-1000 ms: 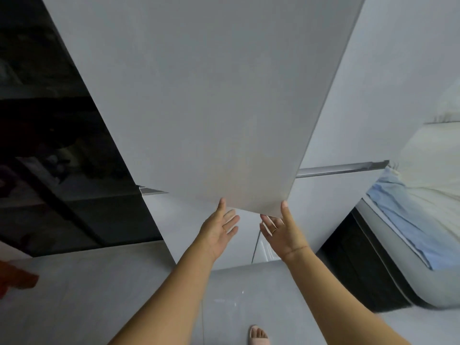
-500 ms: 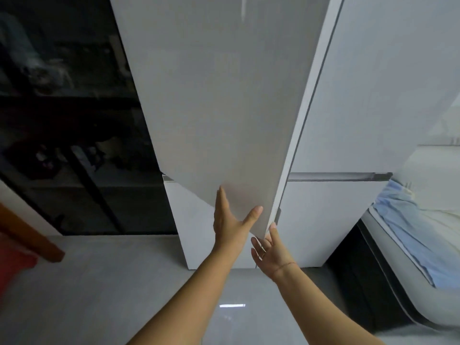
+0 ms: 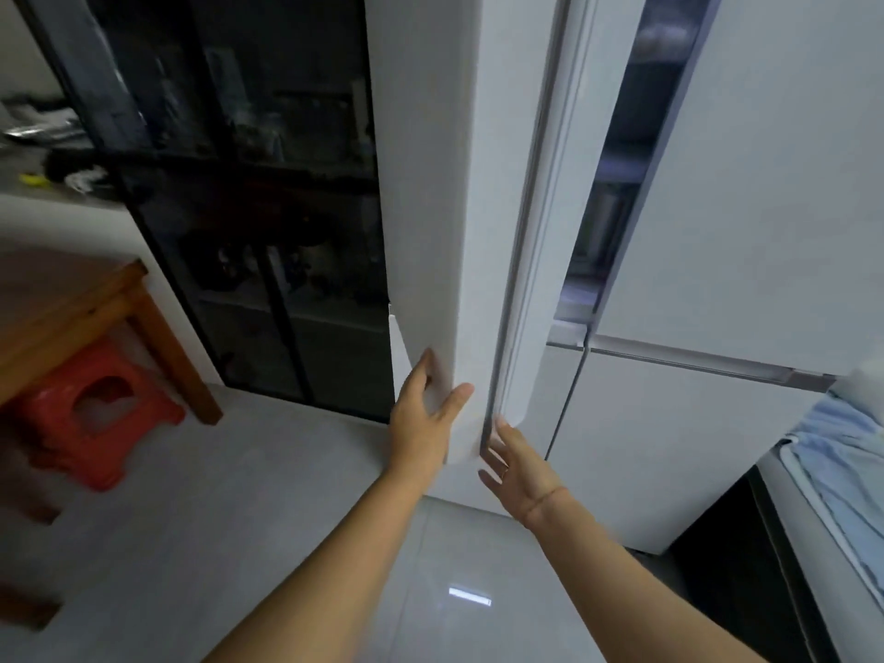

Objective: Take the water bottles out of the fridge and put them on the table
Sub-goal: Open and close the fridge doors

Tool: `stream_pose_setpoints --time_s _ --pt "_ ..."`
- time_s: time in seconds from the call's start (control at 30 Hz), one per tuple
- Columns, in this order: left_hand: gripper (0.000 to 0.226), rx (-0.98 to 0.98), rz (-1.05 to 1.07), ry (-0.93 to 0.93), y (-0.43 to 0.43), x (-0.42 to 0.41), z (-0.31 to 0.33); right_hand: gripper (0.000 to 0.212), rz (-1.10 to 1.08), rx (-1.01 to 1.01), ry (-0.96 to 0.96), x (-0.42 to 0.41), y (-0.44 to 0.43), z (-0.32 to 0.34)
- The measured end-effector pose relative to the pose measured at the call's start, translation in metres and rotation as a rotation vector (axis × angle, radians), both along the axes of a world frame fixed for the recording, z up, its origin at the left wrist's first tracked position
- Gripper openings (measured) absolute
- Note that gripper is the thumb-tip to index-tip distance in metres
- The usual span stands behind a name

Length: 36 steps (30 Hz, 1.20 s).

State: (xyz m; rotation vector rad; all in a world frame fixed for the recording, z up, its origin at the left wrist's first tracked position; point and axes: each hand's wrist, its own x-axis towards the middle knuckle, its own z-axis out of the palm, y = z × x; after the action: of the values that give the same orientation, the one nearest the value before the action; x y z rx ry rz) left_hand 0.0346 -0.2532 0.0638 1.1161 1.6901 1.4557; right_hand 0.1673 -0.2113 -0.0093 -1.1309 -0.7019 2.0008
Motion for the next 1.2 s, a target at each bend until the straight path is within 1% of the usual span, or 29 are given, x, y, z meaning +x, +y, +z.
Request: stream_pose_setpoints --time_s 0.07,0.17,0.23,0.43,0.5,0.6,0.63,0.7,0.87,1.1,1.2 --pt "0.065 0.006 0.003 -0.021 -0.011 -0.01 0.002 0.082 -0.021 0.023 0.012 -0.009 0.002 0.008" --pt "0.055 0.028 0.041 -0.026 -0.027 -0.027 0.004 0.067 -0.035 -0.001 0.053 -0.027 -0.006 0.015" --pt "0.053 0.032 0.08 -0.007 -0.037 -0.039 0.003 0.063 -0.014 -0.002 0.052 -0.041 -0.016 0.016" --pt "0.069 0.059 0.197 0.014 -0.054 -0.079 0.004 0.045 0.127 0.059 -0.054 -0.077 -0.038 0.011" --pt "0.081 0.068 0.228 0.027 -0.058 -0.091 0.008 0.045 0.159 0.077 -0.067 -0.094 -0.044 0.009" --pt "0.111 0.08 0.271 0.047 -0.067 -0.115 0.011 0.063 0.219 0.109 -0.073 -0.124 -0.054 0.007" --pt "0.117 0.076 0.284 0.061 -0.07 -0.123 0.011 0.066 0.242 0.119 -0.074 -0.135 -0.057 0.007" --pt "0.123 0.056 0.304 0.101 -0.075 -0.143 0.01 0.064 0.276 0.128 -0.069 -0.157 -0.06 0.009" --pt "0.123 -0.023 0.291 0.134 -0.071 -0.198 0.013 0.063 0.342 0.103 -0.06 -0.211 -0.065 0.013" --pt "0.113 -0.104 0.23 0.159 -0.066 -0.254 0.017 0.047 0.361 0.082 -0.117 -0.267 -0.062 0.022" --pt "0.109 -0.108 0.214 0.171 -0.066 -0.266 0.017 0.056 0.377 0.088 -0.149 -0.288 -0.059 0.026"
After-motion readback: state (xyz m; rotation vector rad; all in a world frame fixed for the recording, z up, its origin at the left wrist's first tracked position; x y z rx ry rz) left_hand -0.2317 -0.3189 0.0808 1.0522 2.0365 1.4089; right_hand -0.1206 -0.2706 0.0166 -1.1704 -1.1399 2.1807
